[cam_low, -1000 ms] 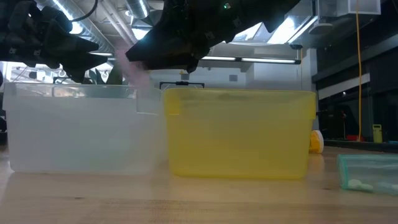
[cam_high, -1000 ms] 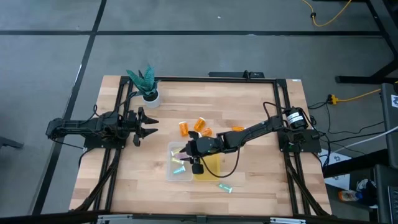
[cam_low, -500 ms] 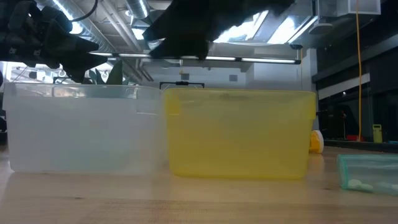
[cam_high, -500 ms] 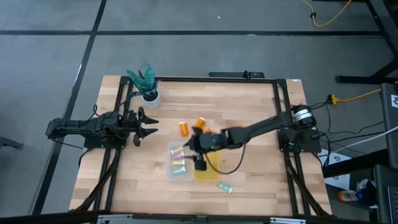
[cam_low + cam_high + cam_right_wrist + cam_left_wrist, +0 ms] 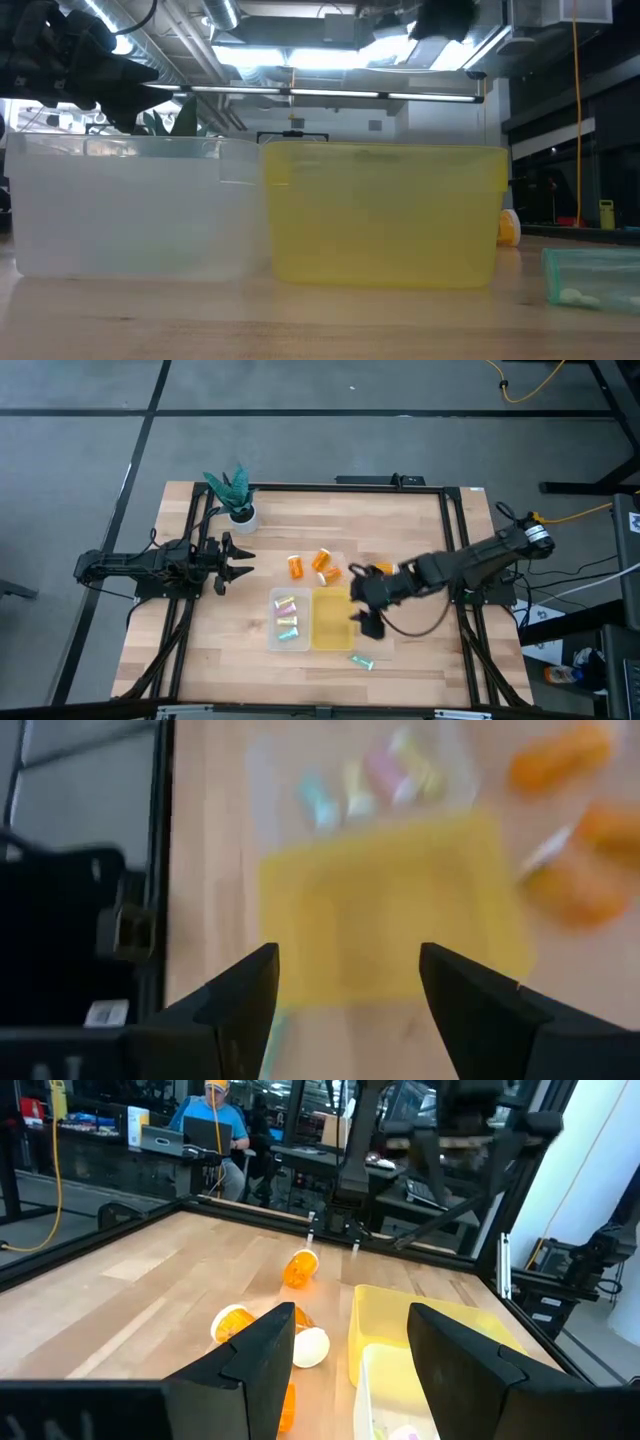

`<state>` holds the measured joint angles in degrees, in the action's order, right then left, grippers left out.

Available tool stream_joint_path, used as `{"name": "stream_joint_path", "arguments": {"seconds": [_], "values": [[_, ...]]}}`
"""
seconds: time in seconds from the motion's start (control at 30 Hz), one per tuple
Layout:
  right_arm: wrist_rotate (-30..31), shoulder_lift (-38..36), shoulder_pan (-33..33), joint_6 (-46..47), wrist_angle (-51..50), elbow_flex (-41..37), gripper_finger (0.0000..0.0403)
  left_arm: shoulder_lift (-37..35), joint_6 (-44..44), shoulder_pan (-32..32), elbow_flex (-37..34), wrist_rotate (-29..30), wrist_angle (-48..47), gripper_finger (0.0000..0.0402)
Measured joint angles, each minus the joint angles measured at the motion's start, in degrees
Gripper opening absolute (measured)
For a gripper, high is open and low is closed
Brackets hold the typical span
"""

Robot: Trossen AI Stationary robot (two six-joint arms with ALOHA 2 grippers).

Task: Pick and place medicine bottles into bin by pill shape (circle, oval)
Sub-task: Put the blue tablet bottle into the transparent bin

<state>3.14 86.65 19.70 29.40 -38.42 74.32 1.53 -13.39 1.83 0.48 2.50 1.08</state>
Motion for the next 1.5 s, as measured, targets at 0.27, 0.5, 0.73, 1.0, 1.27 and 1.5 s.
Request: {"name": "stream_joint_path", "arguments": {"seconds": [0.27,0.5,0.73,1.0,1.27,1.5], "values": [[0.2,2.3,10.1,15.4,-6.3,-0.1,0.0243,0.0,0.0,0.0,0.0,0.0,0.0,0.019],[0.2,7.8,15.2,18.3,-2.3,-0.1,0.0243,0.0,0.0,0.0,0.0,0.0,0.0,0.019],[-1.2,16.4,15.6,20.0,-0.3,-0.1,0.0243,0.0,-0.2,0.0,0.0,0.0,-0.1,0.019],[-1.7,22.8,15.6,21.2,-0.1,-0.1,0.0243,0.0,-1.2,0.0,0.0,0.0,-0.1,0.019],[0.4,23.2,15.6,21.3,-0.3,-0.1,0.0243,0.0,-1.3,0.0,0.0,0.0,-0.1,0.019],[0.2,23.1,15.6,21.6,0.5,-2.2,0.0243,0.0,-1.2,0.0,0.0,0.0,-0.1,0.019]]}}
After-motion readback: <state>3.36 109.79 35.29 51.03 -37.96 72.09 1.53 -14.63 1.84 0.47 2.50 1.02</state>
